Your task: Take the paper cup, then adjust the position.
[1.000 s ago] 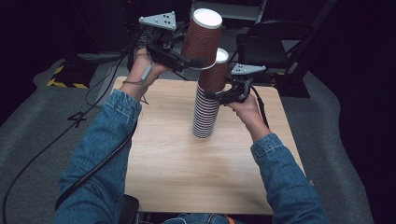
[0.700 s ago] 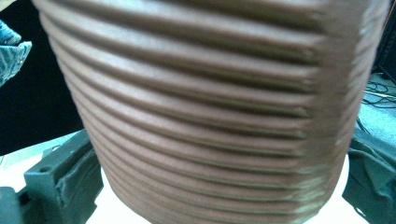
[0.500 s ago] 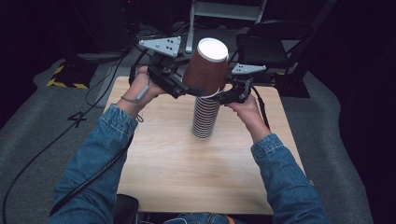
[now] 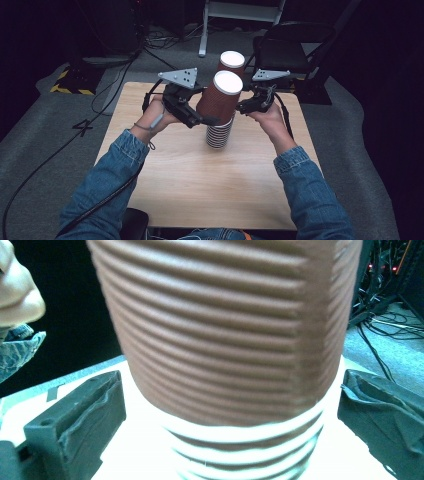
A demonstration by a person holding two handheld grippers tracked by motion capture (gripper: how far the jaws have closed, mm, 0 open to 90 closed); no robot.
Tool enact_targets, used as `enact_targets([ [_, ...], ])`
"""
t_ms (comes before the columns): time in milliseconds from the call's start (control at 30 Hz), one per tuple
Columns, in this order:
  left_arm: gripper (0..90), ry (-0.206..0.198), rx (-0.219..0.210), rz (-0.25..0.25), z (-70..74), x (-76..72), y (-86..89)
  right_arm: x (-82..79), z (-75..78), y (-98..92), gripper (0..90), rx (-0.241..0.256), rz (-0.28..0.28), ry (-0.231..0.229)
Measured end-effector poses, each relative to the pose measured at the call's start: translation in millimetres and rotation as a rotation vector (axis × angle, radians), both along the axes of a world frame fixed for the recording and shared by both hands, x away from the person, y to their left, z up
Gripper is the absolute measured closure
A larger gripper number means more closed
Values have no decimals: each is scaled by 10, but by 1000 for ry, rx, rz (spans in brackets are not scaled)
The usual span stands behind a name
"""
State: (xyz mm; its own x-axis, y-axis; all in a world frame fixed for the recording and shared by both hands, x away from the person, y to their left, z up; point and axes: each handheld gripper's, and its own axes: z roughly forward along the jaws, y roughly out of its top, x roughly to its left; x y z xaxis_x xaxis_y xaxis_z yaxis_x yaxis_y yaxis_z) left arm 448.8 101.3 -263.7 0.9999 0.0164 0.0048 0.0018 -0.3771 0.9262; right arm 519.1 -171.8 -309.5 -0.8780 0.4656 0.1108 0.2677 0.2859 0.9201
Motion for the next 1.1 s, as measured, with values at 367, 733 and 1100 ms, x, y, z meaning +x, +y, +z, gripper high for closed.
enact_targets([
  [367, 141, 5, 66, 48, -315, -47, -22, -196, 55, -200, 0, -16, -20, -27],
  [733, 140, 14, 146, 63, -772, -197, -207, -448, 36, -426, 0, -46, -28, -41],
  [1100, 139, 43, 270, 111, -1229, -222, -333, -654, -104, -701, 0, -75, -53, -15],
])
